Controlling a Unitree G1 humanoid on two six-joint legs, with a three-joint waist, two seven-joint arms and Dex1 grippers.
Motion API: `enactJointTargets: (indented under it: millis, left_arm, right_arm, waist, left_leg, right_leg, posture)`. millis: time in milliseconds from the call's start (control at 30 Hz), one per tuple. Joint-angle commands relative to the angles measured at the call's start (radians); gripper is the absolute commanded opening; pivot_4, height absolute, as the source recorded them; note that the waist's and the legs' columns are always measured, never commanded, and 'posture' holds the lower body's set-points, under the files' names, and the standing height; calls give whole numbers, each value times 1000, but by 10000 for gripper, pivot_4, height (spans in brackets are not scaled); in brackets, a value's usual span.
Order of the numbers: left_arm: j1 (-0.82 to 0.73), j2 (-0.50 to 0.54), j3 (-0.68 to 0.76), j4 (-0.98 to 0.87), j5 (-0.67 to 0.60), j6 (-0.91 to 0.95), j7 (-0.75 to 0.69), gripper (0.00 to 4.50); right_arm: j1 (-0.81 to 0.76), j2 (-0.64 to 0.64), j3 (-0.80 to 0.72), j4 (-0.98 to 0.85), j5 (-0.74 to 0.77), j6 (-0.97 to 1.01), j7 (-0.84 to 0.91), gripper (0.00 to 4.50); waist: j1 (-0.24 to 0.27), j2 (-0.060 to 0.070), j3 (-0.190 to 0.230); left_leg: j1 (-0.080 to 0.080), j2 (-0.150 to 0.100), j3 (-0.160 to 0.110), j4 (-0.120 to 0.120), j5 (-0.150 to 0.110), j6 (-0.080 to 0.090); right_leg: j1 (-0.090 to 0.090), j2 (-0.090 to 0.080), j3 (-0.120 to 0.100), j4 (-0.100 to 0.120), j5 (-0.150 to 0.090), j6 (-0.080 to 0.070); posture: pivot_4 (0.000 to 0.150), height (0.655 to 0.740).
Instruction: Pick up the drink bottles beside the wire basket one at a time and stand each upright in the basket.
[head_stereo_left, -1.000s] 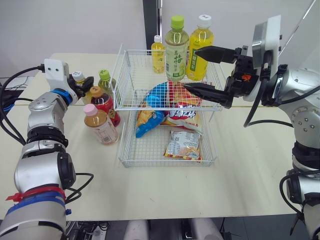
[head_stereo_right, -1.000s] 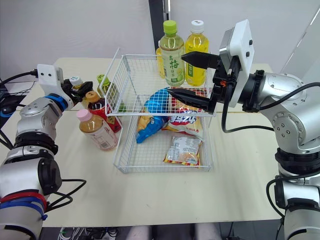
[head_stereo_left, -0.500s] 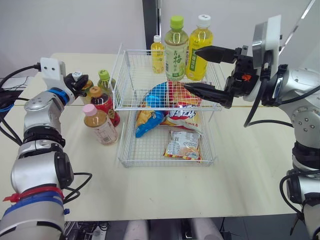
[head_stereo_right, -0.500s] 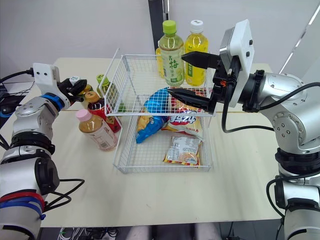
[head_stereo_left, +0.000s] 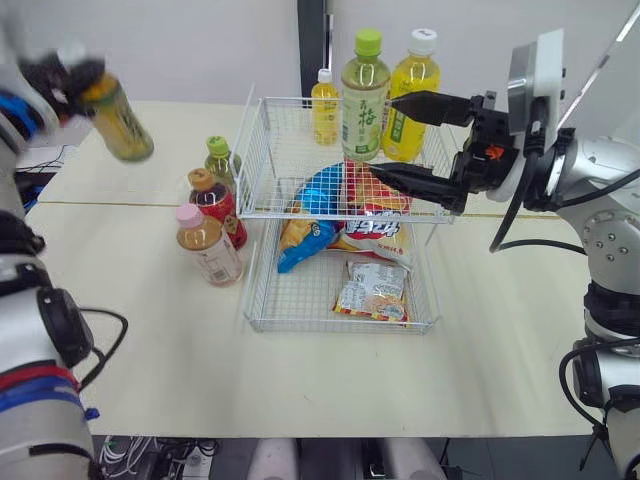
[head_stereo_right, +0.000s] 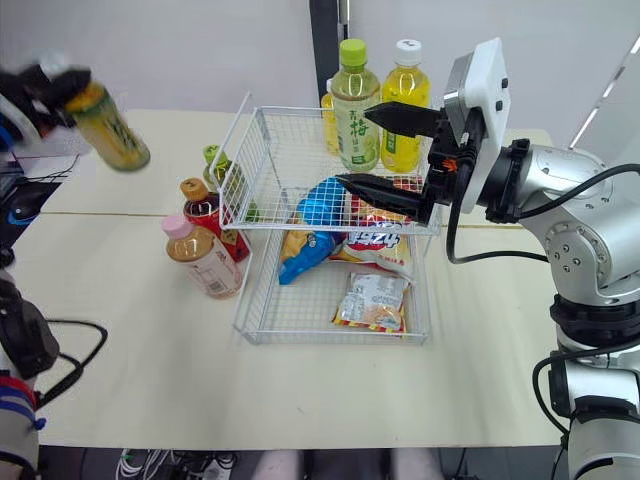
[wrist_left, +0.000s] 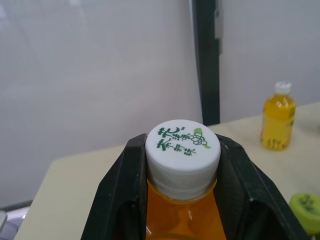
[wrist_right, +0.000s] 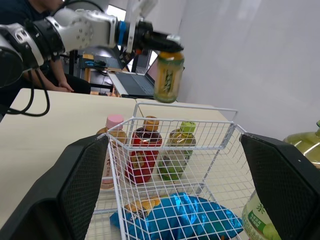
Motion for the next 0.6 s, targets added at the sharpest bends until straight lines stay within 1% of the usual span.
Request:
enactJointTargets:
  millis: [33,167,233,333,500,600]
  left_arm:
    - [-170,3,-18,-125,-56,114,-48,13586]
    - [-328,-63,-51,-153,-87,224,-73,13586]
    - [-368,-104,-61,-168,-104,267,-86,13586]
    - [-400,-160,-85,-183,-119,305,-118,13586]
    - [-406,-219,-119,-175,-121,326,-164,13586]
    - [-343,-245,-167,-186,-94,287,-205,13586]
  right_arm:
    - [-23,0,-13,-7,-10,-34,5,45000]
    - [-24,-3,-19,-5,-12,-39,3,45000]
    - [-15,-6,-21,-9,-14,-42,-2,45000]
    - [0,-12,-28,-22,-18,-44,-16,45000]
    - [18,-21,-44,-48,-19,-38,-40,45000]
    - [37,-32,-57,-76,-12,-26,-58,45000]
  waist:
    - [-2,0,0]
    - [-9,1,0]
    - [-13,1,0]
    - [-15,2,1]
    - [-23,5,3]
    - [-26,5,3]
  left_leg:
    - [0,0,0,0,0,0]
    - [1,0,0,0,0,0]
    - [1,0,0,0,0,0]
    - [2,0,1,0,0,0]
    - [3,1,3,0,0,0]
    - [3,1,4,-1,0,0]
  right_leg:
    - [0,0,0,0,0,0]
    - [0,0,0,1,0,1]
    - [0,0,1,1,-3,5]
    - [0,0,2,2,-3,5]
    - [-1,1,4,3,-3,5]
    - [-2,1,6,3,-2,3]
  posture:
    - [1500,7400]
    - [1500,7400]
    - [1500,7400]
    - [1500,7400]
    - [1500,7400]
    - [1500,7400]
